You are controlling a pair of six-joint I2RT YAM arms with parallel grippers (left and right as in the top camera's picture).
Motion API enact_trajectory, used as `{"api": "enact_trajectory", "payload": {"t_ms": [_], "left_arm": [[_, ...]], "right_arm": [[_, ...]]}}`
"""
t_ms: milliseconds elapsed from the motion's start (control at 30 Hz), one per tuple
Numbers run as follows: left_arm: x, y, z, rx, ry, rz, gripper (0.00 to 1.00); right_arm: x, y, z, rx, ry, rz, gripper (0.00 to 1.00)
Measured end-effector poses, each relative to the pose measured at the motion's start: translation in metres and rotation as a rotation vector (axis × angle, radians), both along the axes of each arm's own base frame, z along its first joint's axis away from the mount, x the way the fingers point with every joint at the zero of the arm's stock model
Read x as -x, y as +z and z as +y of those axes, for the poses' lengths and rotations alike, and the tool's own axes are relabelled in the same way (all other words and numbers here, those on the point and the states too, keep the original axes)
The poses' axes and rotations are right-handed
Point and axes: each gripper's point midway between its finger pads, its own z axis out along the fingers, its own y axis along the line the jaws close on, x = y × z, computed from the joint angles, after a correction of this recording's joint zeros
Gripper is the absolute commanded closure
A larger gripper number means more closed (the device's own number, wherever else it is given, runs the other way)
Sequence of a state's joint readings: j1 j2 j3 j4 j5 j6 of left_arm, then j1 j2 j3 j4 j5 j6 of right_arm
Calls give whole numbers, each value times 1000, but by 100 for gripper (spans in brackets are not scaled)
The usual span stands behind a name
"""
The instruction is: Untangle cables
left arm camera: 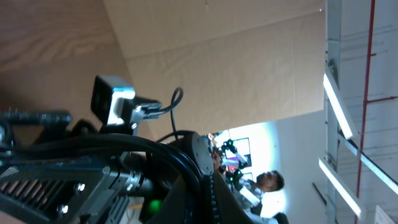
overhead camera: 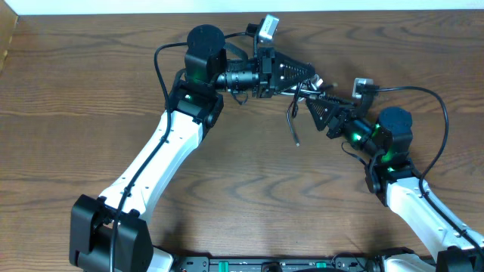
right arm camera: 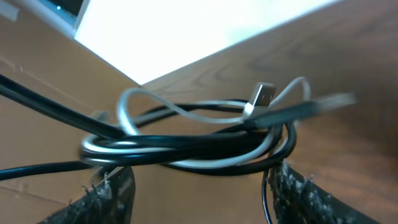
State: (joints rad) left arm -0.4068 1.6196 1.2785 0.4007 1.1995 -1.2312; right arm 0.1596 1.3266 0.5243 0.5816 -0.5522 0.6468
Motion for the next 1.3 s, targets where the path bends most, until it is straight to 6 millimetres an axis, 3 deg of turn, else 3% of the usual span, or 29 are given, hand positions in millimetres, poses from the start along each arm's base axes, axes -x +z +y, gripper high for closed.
{"api": "enact_trajectory", "payload": {"t_ms": [200,400,667,767,900,1067,1167,1300], "left_arm": [[11,0,0,1,-64,42,92],[30,1,1,-5,-170,139,93],[68,2,-6,-18,-360,161,93],[73,3,-6,-12,-386,125,93],[69,3,-1,6,-376,29,93],[50,3,12,30,-305,-151,93],[35,-4,15,19,-235,-198,92],[17,-29,10,-28,-163,-171,93]], "right_arm": [[-9,5,-10,104,-54,-106,20],[-24,4,-34,173,-204,-130,24],[-33,-9,-64,114,-411,-8,31],[-29,-28,-69,113,-444,86,32],[-14,-64,-69,145,-428,250,36],[9,-93,-63,136,-344,414,39],[27,-111,-74,130,-338,540,39],[53,-121,-97,145,-362,671,41]]}}
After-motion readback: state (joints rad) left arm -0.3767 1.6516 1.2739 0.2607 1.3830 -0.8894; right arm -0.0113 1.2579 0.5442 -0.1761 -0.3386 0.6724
